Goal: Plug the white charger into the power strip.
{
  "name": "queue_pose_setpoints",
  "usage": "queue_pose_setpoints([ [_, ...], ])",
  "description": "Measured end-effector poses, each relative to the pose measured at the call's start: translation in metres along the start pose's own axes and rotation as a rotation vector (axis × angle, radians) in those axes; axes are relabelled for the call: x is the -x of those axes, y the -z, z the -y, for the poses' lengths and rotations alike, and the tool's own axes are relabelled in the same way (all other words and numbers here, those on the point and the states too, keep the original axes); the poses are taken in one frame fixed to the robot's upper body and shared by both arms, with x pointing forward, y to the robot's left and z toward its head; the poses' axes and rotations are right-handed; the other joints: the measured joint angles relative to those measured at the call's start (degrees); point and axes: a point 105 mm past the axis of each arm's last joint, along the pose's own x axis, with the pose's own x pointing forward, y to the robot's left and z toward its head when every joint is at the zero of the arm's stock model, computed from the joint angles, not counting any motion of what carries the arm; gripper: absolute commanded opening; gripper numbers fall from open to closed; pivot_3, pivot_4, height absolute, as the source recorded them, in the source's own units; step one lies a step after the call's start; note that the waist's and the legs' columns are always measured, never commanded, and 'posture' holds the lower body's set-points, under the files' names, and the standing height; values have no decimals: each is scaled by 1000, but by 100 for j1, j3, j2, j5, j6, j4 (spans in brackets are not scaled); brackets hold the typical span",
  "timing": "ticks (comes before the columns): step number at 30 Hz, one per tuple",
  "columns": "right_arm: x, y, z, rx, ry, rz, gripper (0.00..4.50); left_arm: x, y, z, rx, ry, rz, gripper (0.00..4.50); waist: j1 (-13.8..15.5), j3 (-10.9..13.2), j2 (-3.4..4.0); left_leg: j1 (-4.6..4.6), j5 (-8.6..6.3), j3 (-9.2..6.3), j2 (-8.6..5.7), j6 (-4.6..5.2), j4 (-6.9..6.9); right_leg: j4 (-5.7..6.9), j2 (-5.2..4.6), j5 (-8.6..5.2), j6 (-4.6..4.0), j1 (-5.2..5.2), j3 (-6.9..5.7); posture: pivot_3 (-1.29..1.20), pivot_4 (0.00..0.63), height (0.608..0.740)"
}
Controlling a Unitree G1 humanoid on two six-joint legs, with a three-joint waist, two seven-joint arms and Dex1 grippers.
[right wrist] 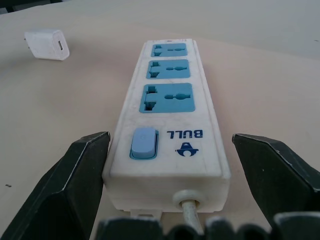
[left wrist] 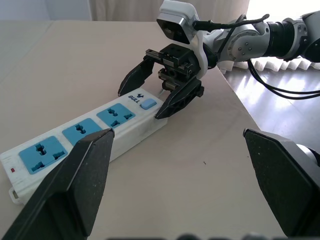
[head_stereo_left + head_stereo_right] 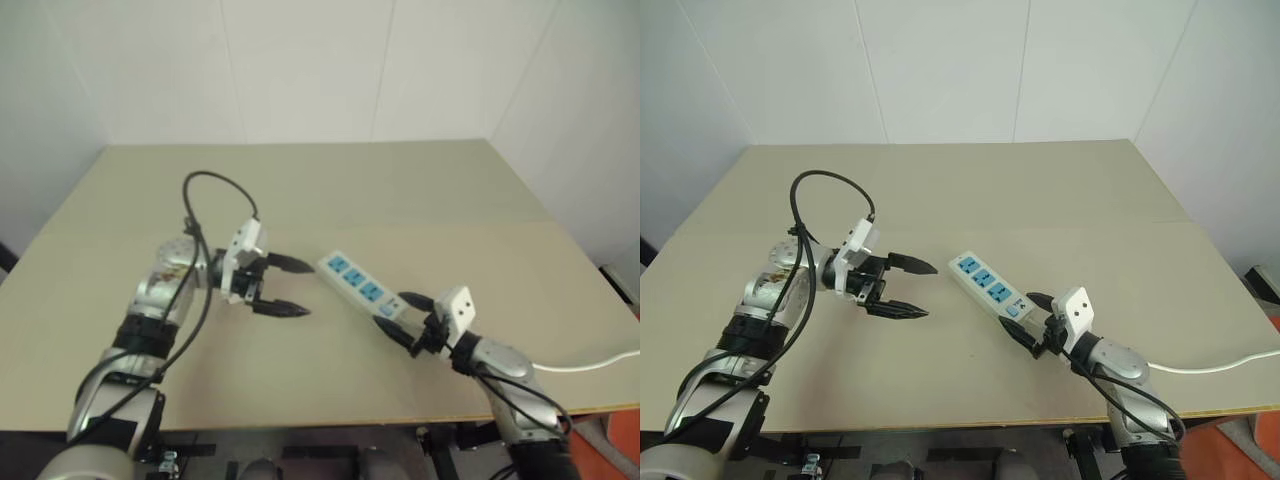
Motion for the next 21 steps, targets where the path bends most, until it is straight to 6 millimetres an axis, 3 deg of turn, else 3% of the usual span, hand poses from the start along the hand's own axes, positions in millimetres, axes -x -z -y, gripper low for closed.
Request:
queue_pose_setpoints([
  [16,-4,2,-1,8,24,26,4492,-2,0,-1,0,-2,6,4500,-4,0,1,2,0,0,0,0,0,1,0,0,0,2,0,0,150,740],
  [21,-6,8,-9,37,5,15,4492,-3,0,0,0,-1,8,4500,-4,0,1,2,0,0,0,0,0,0,0,0,0,1,0,0,150,740],
])
